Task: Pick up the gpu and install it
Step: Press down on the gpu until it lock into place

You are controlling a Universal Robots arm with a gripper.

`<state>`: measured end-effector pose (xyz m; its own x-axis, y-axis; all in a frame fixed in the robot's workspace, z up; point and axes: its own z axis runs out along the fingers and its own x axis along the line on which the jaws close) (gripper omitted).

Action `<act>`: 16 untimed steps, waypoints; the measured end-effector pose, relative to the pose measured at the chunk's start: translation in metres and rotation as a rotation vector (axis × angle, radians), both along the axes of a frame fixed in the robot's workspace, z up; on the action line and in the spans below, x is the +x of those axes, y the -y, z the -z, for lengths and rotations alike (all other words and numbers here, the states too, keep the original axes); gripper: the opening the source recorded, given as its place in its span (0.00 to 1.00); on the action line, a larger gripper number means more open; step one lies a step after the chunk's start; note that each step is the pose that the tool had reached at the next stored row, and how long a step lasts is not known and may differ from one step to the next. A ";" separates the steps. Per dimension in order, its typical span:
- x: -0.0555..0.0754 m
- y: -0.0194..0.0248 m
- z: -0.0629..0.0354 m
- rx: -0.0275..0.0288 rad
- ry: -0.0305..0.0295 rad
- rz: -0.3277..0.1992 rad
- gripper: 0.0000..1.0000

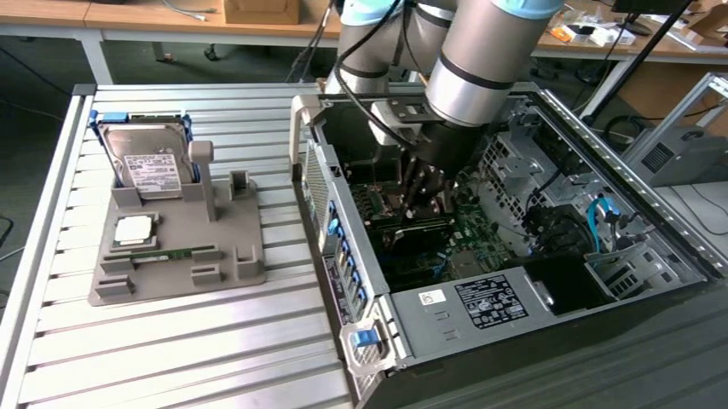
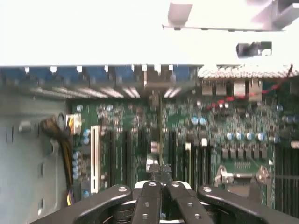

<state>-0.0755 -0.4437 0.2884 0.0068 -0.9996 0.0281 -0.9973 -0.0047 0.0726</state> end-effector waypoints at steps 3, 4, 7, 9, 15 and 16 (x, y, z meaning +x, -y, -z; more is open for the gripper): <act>-0.010 0.0001 0.0021 -0.0006 -0.0001 0.000 0.11; -0.013 0.0001 0.0044 -0.0019 -0.0002 0.000 0.11; -0.016 0.0001 0.0100 -0.0023 -0.0002 0.000 0.11; -0.019 0.0008 0.0106 -0.0023 -0.0002 0.000 0.11; -0.023 0.0045 0.0111 -0.0024 -0.0002 0.000 0.11; -0.023 0.0047 0.0112 -0.0024 -0.0001 0.000 0.11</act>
<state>-0.0984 -0.4484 0.2772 0.0068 -0.9995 0.0304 -0.9973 -0.0046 0.0728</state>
